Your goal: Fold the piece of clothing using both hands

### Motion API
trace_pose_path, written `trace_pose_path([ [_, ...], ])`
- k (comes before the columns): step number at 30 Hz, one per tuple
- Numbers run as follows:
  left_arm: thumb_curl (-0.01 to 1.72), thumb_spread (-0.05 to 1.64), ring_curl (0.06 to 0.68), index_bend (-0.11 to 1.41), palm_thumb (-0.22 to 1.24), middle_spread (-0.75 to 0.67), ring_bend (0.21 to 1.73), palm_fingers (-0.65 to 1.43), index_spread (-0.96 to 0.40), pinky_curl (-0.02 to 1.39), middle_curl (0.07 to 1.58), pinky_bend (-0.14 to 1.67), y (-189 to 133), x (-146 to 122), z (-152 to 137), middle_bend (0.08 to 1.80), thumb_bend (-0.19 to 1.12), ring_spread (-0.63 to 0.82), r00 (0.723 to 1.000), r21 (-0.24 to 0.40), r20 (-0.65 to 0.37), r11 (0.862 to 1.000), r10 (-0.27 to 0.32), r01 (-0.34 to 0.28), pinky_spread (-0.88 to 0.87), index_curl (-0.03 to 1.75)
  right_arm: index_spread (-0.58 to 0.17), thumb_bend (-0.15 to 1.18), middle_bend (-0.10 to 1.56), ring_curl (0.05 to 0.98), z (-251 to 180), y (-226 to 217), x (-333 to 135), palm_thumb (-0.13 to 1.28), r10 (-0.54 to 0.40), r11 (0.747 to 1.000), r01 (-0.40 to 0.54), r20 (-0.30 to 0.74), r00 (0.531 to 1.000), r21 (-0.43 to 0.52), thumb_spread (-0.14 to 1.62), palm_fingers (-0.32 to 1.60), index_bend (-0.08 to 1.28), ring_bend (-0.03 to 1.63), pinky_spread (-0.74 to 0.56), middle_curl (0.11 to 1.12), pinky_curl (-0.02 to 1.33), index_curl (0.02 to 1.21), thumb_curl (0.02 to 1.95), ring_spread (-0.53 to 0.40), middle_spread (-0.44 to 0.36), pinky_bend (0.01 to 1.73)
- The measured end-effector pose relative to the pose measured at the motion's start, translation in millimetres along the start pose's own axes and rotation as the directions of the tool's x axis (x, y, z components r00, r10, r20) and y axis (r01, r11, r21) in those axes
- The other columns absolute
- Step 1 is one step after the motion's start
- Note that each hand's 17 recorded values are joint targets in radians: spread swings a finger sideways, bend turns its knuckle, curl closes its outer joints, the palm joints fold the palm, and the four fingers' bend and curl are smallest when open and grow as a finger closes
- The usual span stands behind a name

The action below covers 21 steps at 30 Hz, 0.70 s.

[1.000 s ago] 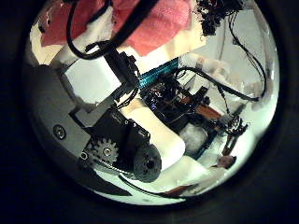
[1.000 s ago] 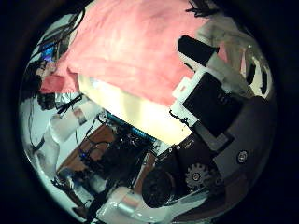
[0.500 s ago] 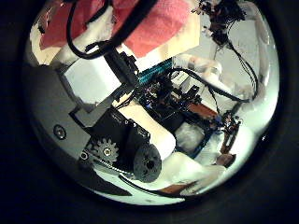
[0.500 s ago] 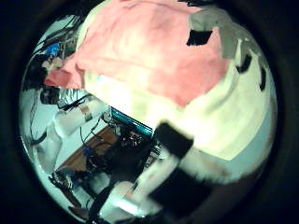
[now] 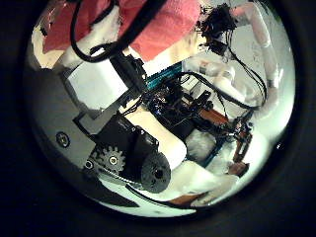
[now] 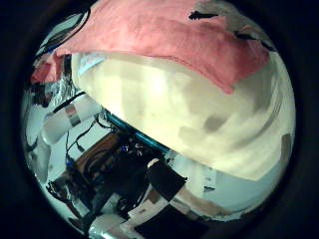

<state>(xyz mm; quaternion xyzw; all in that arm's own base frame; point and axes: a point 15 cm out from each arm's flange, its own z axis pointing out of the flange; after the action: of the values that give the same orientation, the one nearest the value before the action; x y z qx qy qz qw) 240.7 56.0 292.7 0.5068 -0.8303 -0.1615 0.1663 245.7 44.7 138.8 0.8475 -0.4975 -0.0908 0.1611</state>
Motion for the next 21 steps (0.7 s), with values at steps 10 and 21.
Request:
trace_pose_path([
  [10,0.30,1.06,0.429,0.19,0.75,-0.55,0.76,1.13,-0.72,0.48,0.55,0.65,-0.3,-0.2,-5.8,1.04,-0.02,-0.62,1.000,0.011,0.003,1.000,-0.001,0.001,-0.82,0.92,-0.267,-0.01,0.66,0.454,0.1,-13.2,1.9,0.56,0.030,0.999,-0.030,-0.010,0.999,0.043,0.96,0.57,0.28,0.92,-0.22,0.54,0.43,0.46,0.34,-0.238,-0.125,0.51],
  [21,0.30,1.06,0.429,0.19,0.75,-0.55,0.76,1.13,-0.72,0.48,0.55,0.65,-2.2,-1.6,-8.3,1.04,-0.02,-0.62,1.000,0.013,0.002,1.000,-0.003,0.003,-0.82,0.92,-0.494,-0.01,0.91,0.718,-3.2,-21.4,-12.3,0.81,0.027,0.998,-0.025,-0.044,0.999,0.058,0.89,0.68,0.55,1.30,-0.41,0.88,0.81,0.79,0.40,-0.346,-0.341,1.12],
])
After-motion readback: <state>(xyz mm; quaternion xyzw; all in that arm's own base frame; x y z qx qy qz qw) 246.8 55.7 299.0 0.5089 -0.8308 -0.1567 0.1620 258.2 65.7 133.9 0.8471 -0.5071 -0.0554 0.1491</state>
